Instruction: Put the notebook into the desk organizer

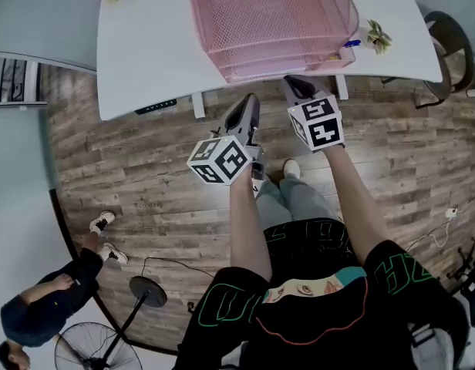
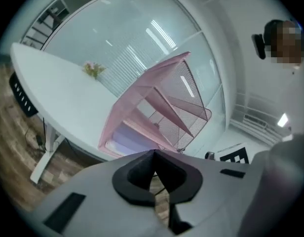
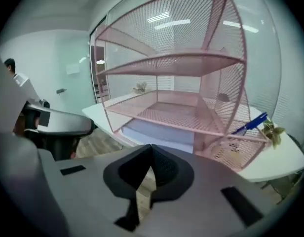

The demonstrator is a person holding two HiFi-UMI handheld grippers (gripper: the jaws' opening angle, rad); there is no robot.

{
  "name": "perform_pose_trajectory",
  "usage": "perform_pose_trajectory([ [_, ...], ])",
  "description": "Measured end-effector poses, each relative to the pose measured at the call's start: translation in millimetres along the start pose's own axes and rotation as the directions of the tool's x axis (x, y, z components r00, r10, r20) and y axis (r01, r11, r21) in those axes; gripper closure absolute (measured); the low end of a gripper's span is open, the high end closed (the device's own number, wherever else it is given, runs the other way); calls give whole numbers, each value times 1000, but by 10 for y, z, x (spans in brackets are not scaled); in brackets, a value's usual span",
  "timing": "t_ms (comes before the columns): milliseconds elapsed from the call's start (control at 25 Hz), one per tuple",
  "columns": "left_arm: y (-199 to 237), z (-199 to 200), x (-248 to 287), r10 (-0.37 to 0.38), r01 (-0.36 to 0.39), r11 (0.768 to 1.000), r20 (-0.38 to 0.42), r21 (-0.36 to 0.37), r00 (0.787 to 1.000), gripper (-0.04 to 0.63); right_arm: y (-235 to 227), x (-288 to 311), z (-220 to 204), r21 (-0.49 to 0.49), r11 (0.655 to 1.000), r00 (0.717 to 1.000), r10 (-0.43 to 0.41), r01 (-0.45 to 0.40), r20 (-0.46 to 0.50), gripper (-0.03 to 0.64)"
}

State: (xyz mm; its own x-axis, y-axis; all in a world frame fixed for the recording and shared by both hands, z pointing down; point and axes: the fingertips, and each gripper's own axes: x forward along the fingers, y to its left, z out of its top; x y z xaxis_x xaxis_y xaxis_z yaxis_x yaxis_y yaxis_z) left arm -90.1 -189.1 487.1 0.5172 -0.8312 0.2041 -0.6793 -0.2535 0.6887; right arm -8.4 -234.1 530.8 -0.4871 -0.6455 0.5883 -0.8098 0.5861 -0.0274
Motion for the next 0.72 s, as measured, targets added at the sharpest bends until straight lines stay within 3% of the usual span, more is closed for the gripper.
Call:
perform_pose_trajectory([
  [160,-328,165,-25,15,-15,986,4,166,1000,600,-3,-390,282,67,997,991,25,-34,133,614],
  [320,-674,310,-37,15,-23,948,28,318,1000,600,-60,-777,549,95,995,971,18,-42,238,614],
  [520,-1113,592,-54,-9,-35,869,87,494,996,600,-187,-1211,921,79,997,942,-10,-18,337,614],
  [720,-1459,978,-145,28,-139,785,189,604,982,600,-241,-1586,1317,26,1000,905,-21,11,425,614],
])
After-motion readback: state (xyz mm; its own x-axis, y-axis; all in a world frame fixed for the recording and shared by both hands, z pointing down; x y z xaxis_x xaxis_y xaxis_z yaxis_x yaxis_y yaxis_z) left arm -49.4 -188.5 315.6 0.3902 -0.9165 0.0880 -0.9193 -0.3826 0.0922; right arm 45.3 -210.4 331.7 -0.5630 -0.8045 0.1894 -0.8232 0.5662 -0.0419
